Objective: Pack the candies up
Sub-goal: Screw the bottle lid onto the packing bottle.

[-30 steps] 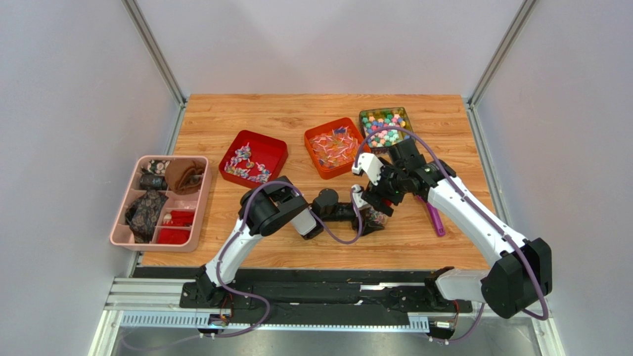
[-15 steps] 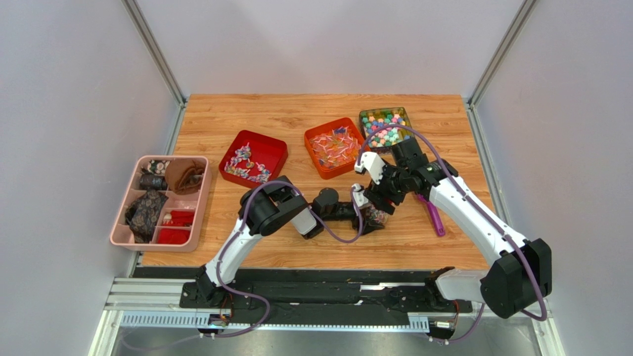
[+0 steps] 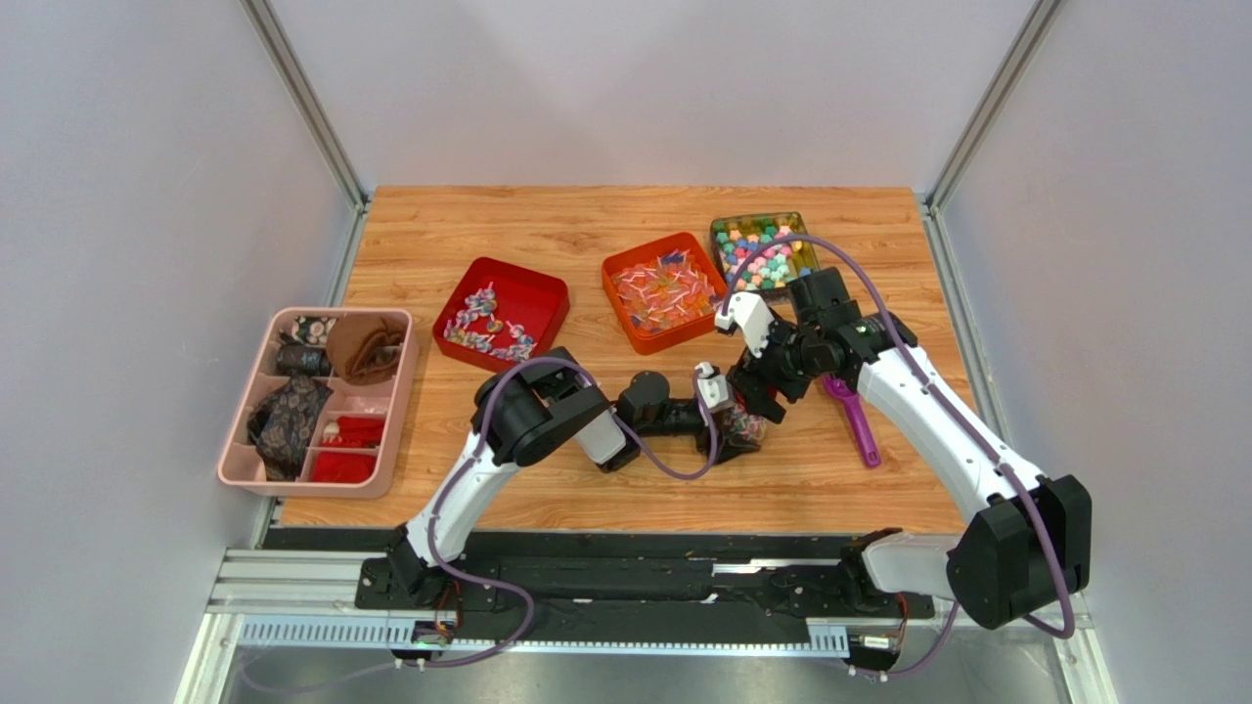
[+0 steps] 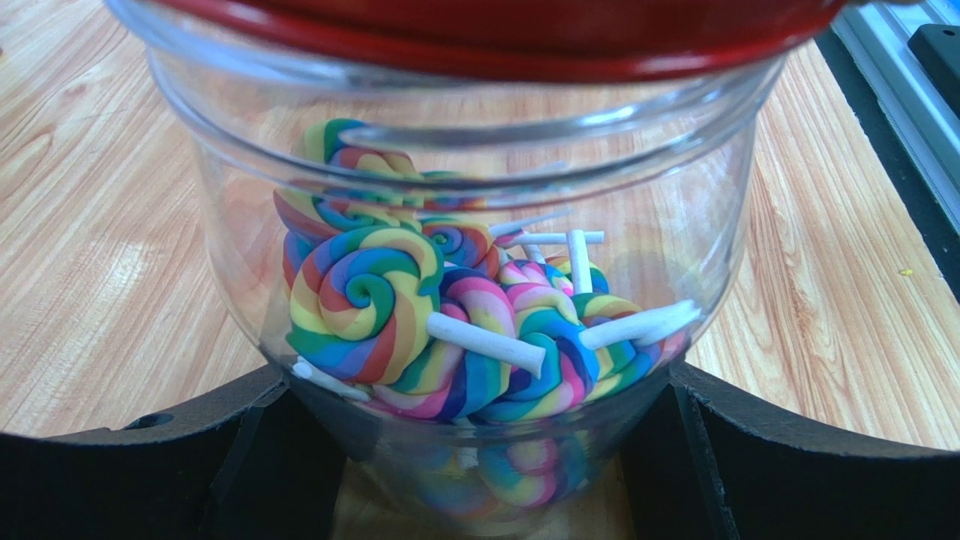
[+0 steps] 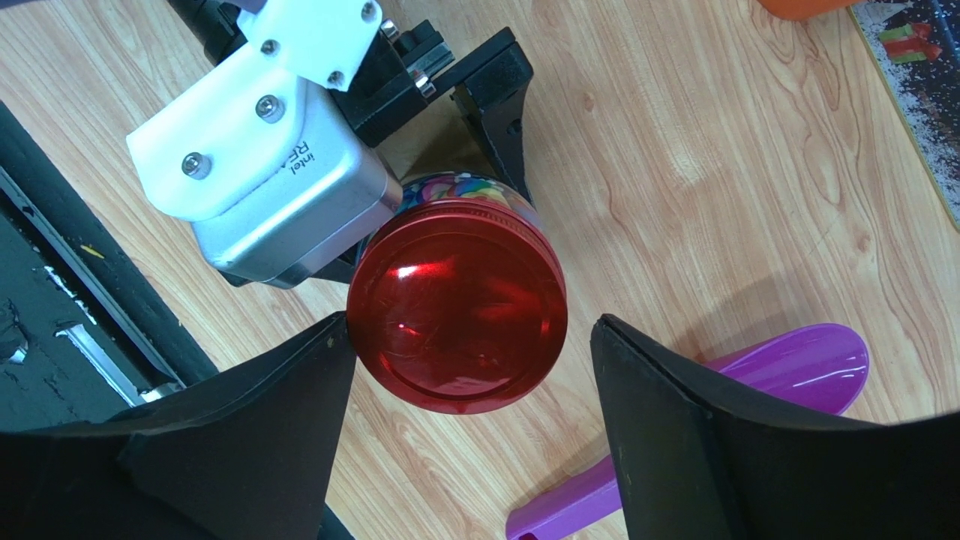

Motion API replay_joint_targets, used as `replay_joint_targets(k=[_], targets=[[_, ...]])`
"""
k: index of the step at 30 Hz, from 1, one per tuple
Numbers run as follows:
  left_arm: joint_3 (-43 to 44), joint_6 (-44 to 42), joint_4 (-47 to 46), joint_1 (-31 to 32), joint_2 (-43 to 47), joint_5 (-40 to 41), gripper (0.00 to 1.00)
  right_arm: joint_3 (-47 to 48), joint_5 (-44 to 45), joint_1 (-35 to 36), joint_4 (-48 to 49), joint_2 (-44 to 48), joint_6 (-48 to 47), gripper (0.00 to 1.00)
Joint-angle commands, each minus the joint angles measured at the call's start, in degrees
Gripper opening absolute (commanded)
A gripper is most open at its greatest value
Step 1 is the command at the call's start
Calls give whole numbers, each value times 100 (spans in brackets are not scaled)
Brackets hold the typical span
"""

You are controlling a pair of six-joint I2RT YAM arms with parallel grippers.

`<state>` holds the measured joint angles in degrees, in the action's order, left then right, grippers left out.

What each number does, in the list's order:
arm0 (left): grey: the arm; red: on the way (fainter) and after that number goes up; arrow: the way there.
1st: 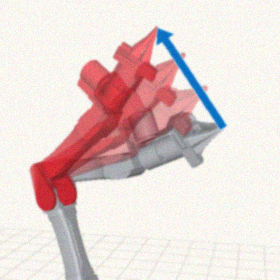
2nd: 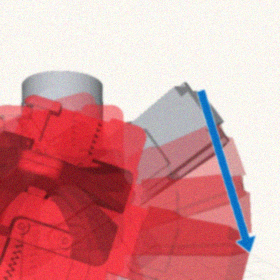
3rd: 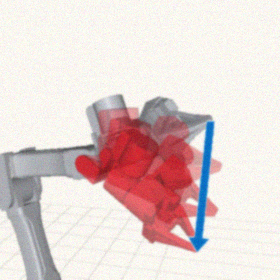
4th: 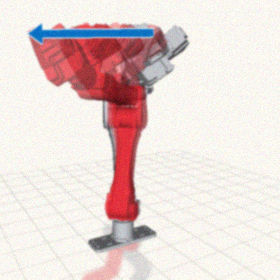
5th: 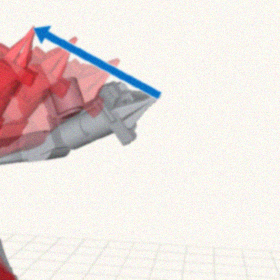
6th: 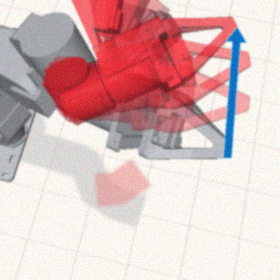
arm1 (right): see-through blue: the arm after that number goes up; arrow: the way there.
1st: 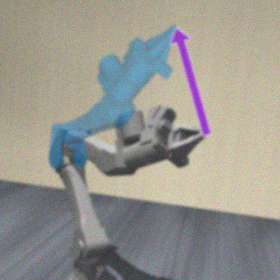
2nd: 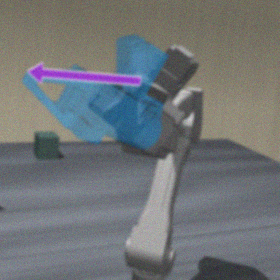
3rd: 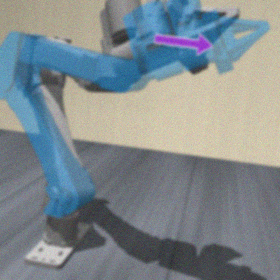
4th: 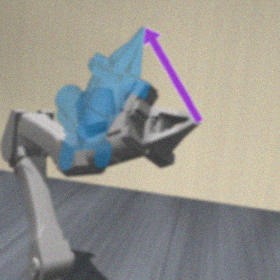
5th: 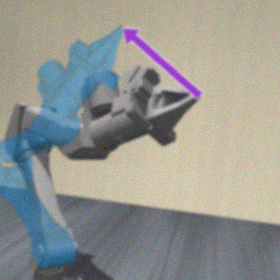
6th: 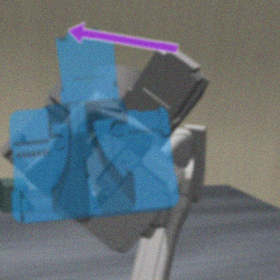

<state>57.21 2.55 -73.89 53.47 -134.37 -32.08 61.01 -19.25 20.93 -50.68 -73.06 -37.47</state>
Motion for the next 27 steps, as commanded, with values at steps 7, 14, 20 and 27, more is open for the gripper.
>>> replay_joint_targets(k=[7, 14, 20, 27], targets=[[53, 62, 313, -12, -151, -115, 58, 121, 70, 25, 304, 362, 65, 85], [71, 62, 340, -12, -151, -115, 58, -28, 167, 192, 392, 336, 56, 86], [62, 62, 340, -12, -160, -115, 58, -37, 105, 210, 331, 213, 30, 86], [62, 70, 340, -12, -169, -115, 58, 94, 44, 140, 251, 55, 47, 87]])
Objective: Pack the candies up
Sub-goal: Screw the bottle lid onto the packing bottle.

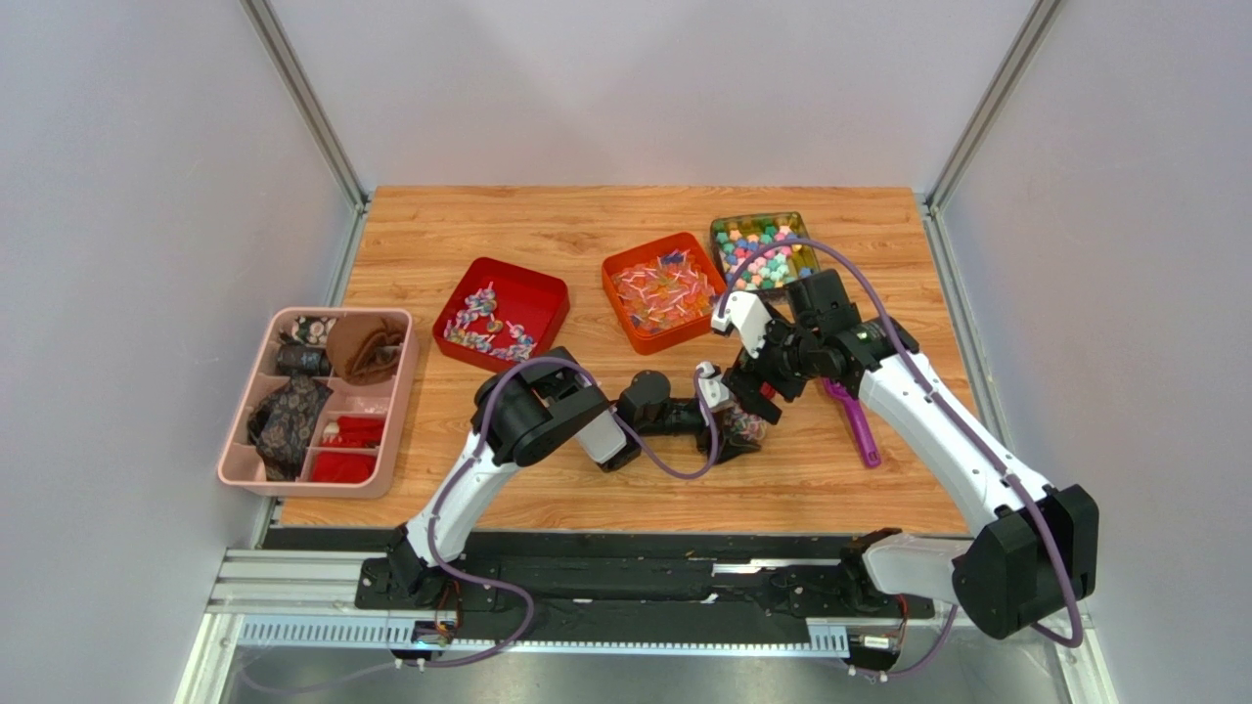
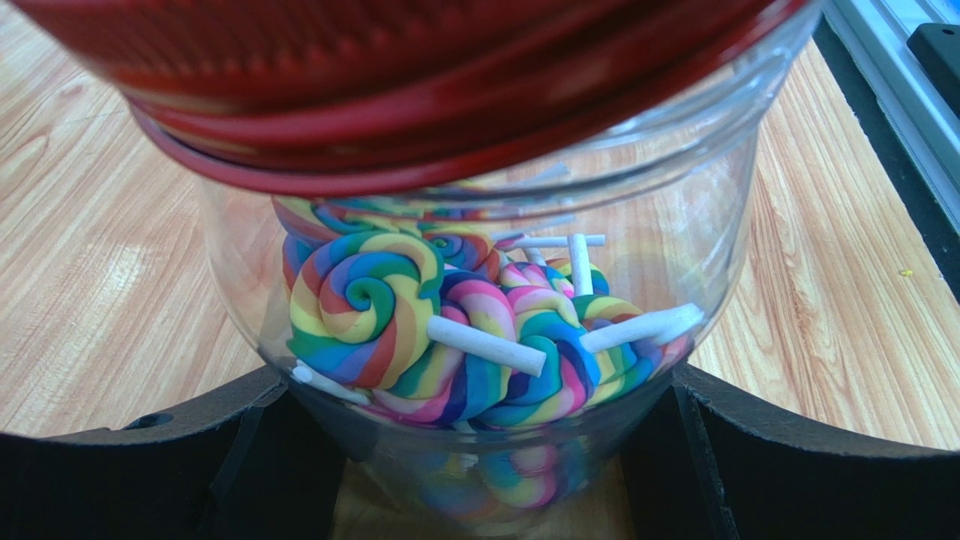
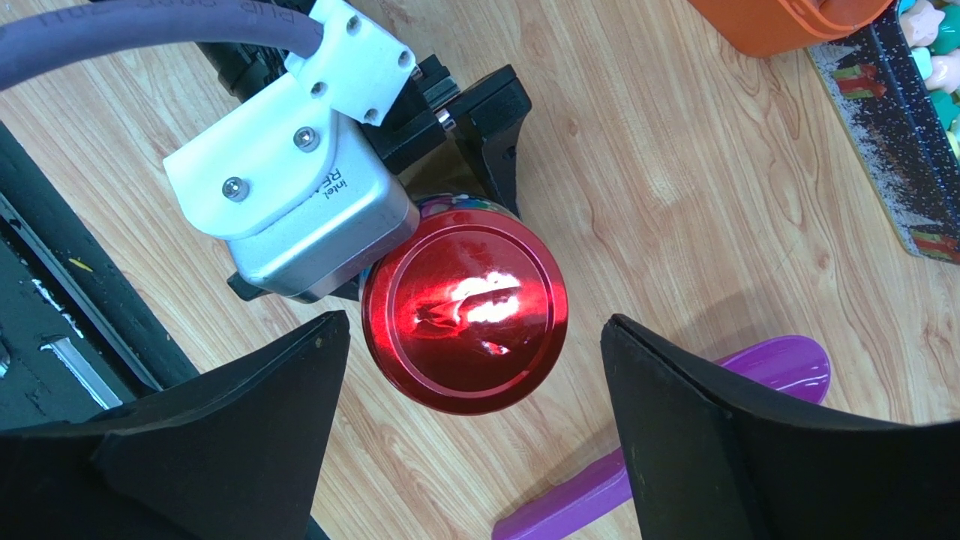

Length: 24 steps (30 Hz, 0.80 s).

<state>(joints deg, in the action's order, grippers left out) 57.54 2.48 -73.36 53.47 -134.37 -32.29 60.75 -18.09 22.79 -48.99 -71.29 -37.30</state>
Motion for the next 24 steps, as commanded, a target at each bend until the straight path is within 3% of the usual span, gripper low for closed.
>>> replay_joint_targets(k=[1, 24], targets=[[38, 68, 287, -12, -160, -93, 58, 139, -133, -64, 65, -148, 38, 87], [47, 51, 296, -12, -160, -102, 58, 306, -775, -363, 65, -201, 223, 85]])
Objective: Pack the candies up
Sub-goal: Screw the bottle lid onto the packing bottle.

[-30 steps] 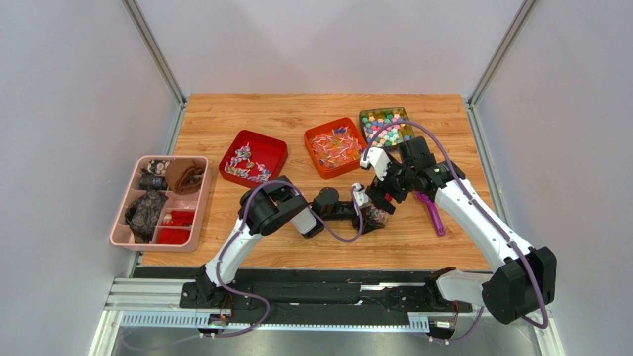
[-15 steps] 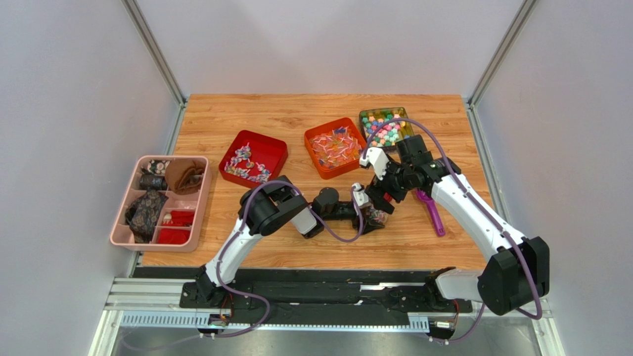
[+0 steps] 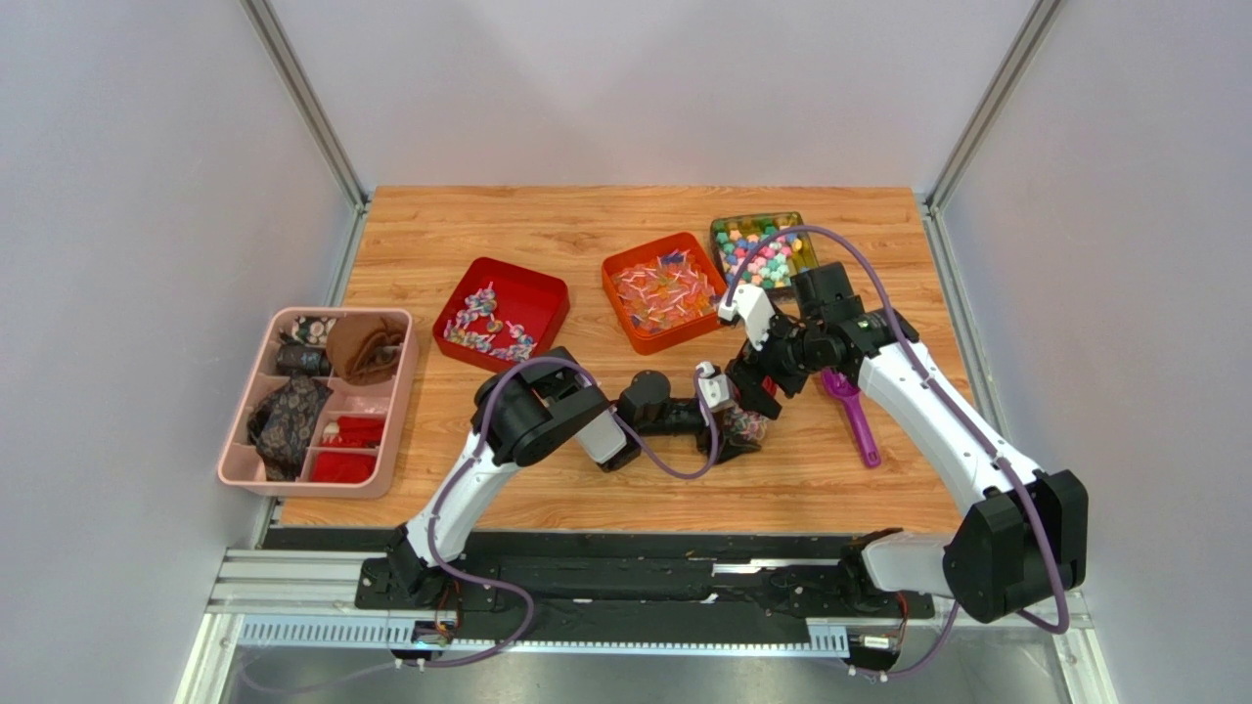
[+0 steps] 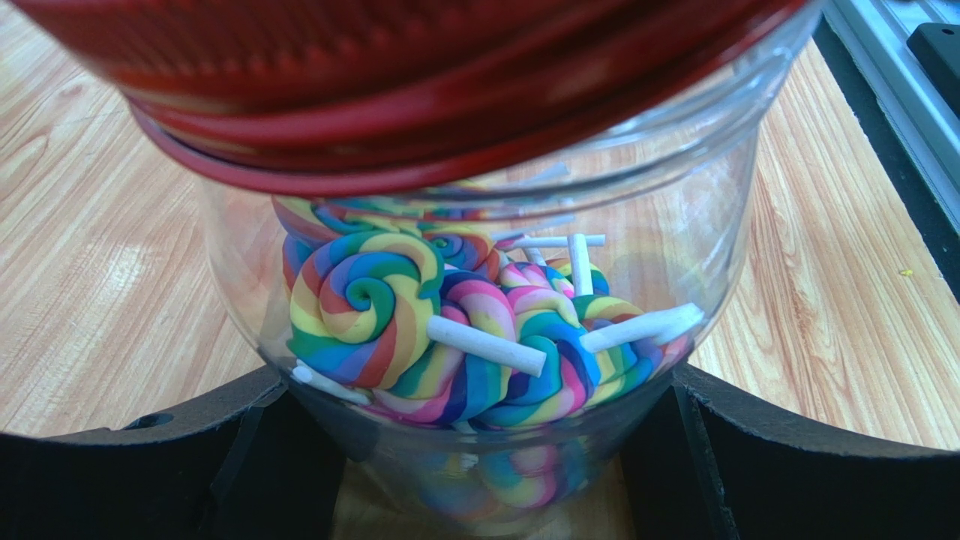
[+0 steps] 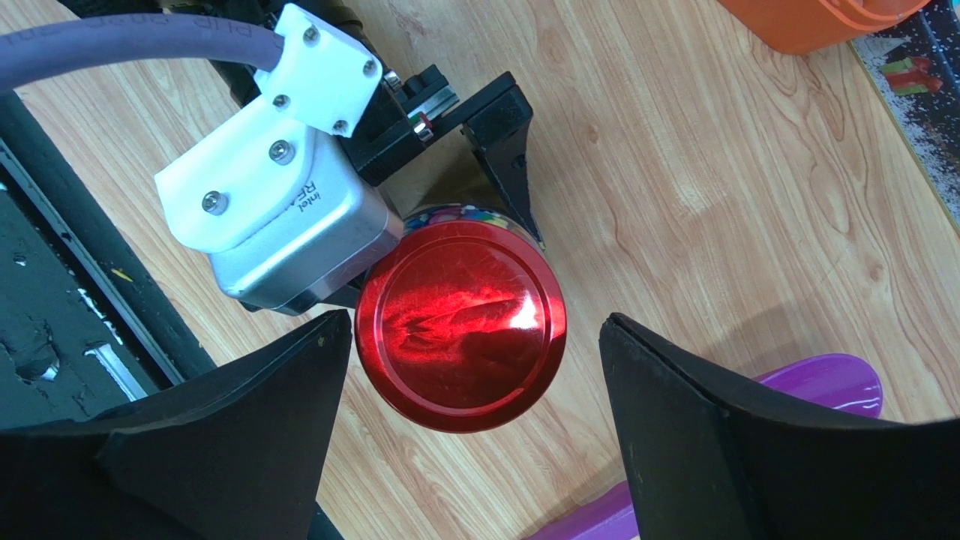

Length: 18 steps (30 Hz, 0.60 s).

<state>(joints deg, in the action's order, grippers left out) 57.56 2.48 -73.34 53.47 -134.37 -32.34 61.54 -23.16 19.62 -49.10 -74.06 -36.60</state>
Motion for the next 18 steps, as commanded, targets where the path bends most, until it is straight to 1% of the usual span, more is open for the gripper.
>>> replay_joint_targets(k=[1, 5, 8, 12, 18], targets=[[45, 51, 294, -12, -160, -106, 58, 227, -251, -54, 76, 76, 162, 85], [53, 51, 303, -12, -160, -106, 58, 218, -286, -63, 76, 59, 162, 82], [54, 51, 303, -12, -160, -106, 58, 218, -286, -72, 111, 76, 179, 78], [45, 51, 303, -12, -160, -106, 58, 201, -251, -72, 103, 76, 162, 69], [45, 51, 312, -12, -160, -106, 58, 201, -198, -90, 68, 173, 171, 62]])
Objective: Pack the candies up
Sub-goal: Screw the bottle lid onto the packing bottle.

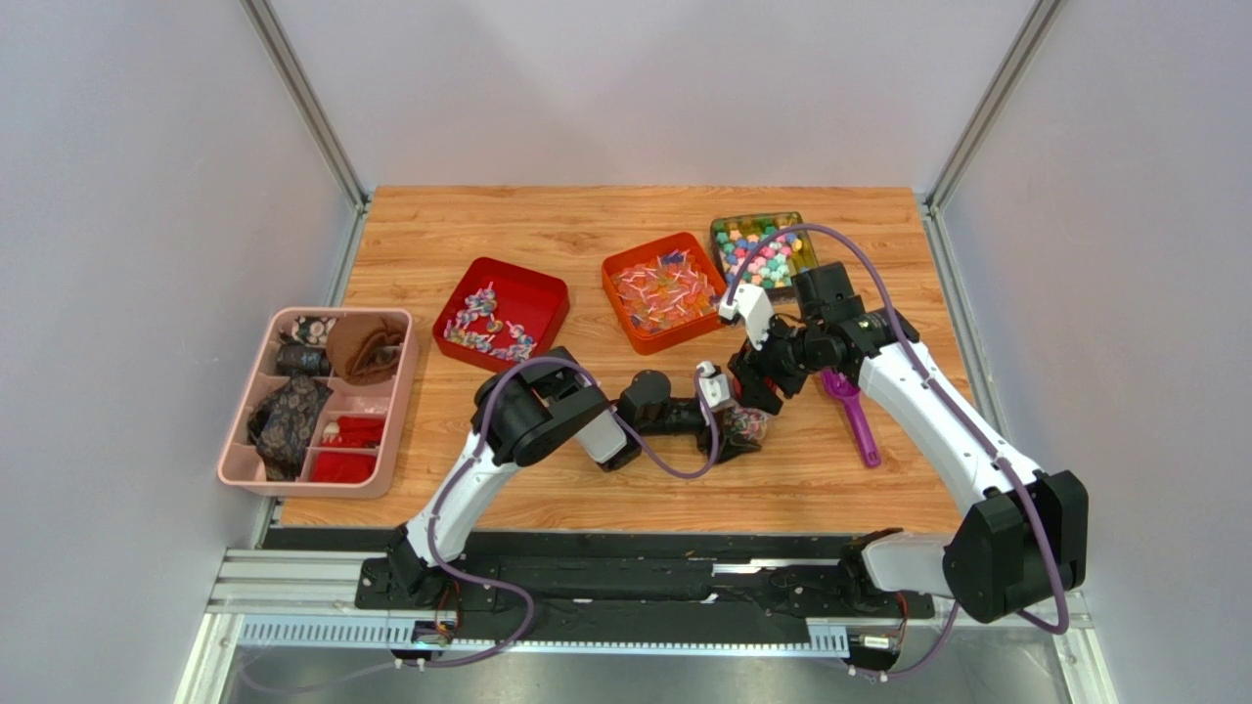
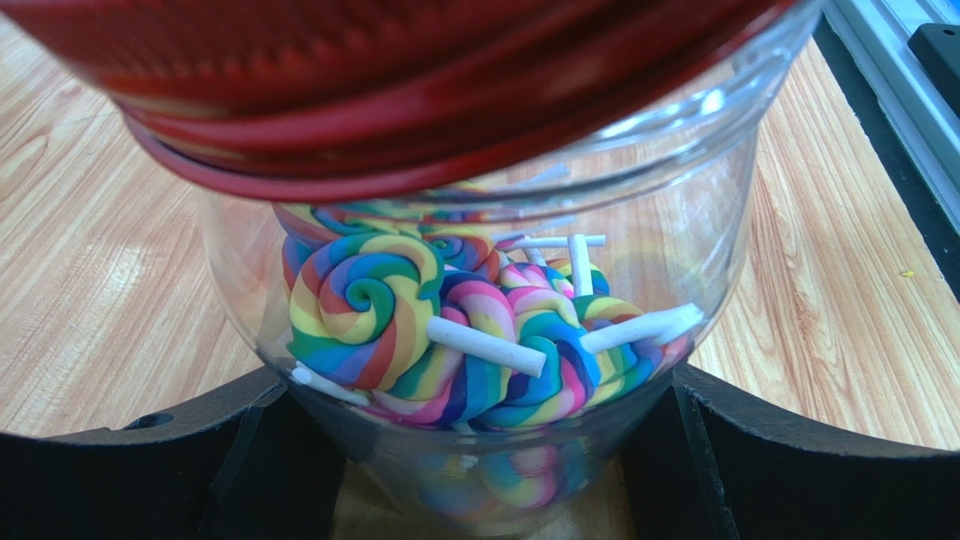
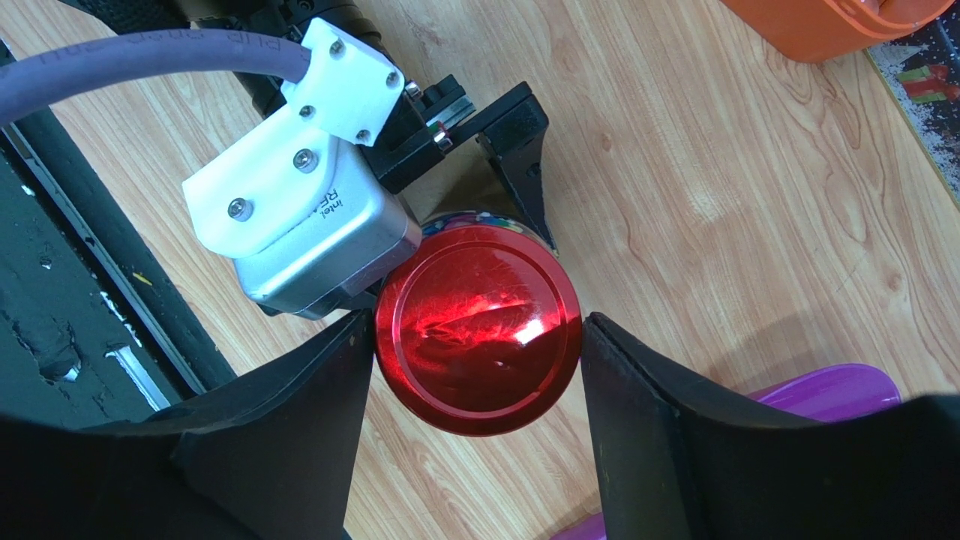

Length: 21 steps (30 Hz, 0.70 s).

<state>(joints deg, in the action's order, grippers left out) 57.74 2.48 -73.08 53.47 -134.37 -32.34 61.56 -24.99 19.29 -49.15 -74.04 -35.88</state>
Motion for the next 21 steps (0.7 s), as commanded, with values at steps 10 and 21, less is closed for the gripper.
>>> replay_joint_targets(k=[10, 21], targets=[[115, 446, 224, -109, -230, -273, 58, -178, 170, -83, 167, 785, 133, 62], [142, 446, 233, -118, -257, -317, 58, -1014, 337, -66, 1328, 1260, 564, 60]])
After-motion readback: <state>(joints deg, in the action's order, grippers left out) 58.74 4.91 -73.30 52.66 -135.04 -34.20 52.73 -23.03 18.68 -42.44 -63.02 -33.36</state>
